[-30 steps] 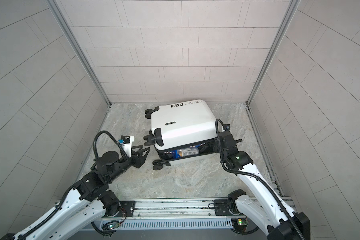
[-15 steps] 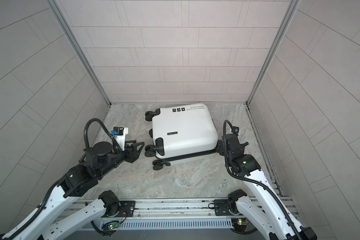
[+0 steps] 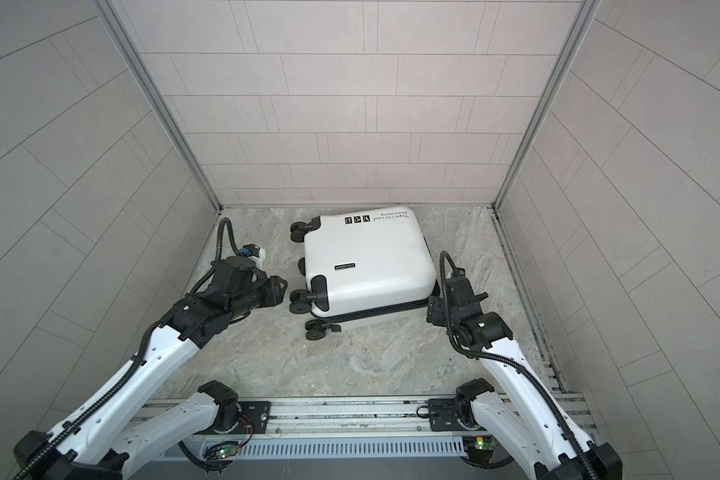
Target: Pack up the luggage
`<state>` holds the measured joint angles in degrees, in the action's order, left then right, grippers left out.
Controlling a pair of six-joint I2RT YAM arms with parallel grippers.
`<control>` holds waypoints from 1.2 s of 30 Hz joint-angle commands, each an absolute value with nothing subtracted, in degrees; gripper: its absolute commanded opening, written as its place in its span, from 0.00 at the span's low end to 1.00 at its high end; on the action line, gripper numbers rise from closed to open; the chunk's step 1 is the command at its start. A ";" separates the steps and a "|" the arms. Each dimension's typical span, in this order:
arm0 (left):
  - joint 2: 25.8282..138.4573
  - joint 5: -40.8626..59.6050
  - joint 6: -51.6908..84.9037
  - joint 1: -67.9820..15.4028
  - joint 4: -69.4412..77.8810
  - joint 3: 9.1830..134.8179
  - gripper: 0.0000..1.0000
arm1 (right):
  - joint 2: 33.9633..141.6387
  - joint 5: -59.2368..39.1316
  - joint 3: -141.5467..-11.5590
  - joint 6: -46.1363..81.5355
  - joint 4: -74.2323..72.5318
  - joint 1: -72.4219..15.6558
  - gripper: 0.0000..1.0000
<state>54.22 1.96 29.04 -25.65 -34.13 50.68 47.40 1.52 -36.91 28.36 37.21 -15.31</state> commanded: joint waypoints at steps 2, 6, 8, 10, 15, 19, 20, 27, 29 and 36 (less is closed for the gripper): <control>58.01 7.07 29.49 -24.97 -30.01 49.35 0.51 | 48.51 -3.00 -33.91 30.41 33.22 -15.16 0.75; 61.94 10.21 28.70 -25.03 -26.76 49.21 0.50 | 50.16 -1.66 -31.72 30.98 31.04 -15.12 0.75; 63.66 11.90 28.16 -24.97 -25.81 49.32 0.49 | 51.32 -1.26 -31.03 31.42 29.31 -14.71 0.76; 64.87 14.22 27.27 -25.01 -25.04 49.31 0.48 | 53.01 -1.56 -30.61 31.68 27.18 -14.18 0.78; 66.36 20.77 25.25 -25.04 -23.40 48.86 0.46 | 59.11 -2.98 -30.66 31.77 21.02 -11.80 0.79; 65.96 23.53 25.18 -25.14 -22.14 47.64 0.45 | 64.74 -5.04 -33.59 31.55 17.79 -10.79 0.80; 65.66 23.88 25.52 -25.27 -21.67 47.11 0.45 | 66.59 -5.60 -34.95 31.57 17.57 -10.73 0.80; 63.06 23.16 27.43 -28.12 -17.99 44.13 0.45 | 81.42 -11.87 -47.54 30.59 18.73 -10.74 0.76; 62.69 21.78 27.72 -29.71 -17.29 43.84 0.45 | 84.68 -13.07 -50.60 30.59 18.50 -10.72 0.75; 64.34 16.24 28.48 -35.41 -14.68 45.54 0.45 | 92.97 -14.85 -60.54 30.32 20.96 -10.72 0.75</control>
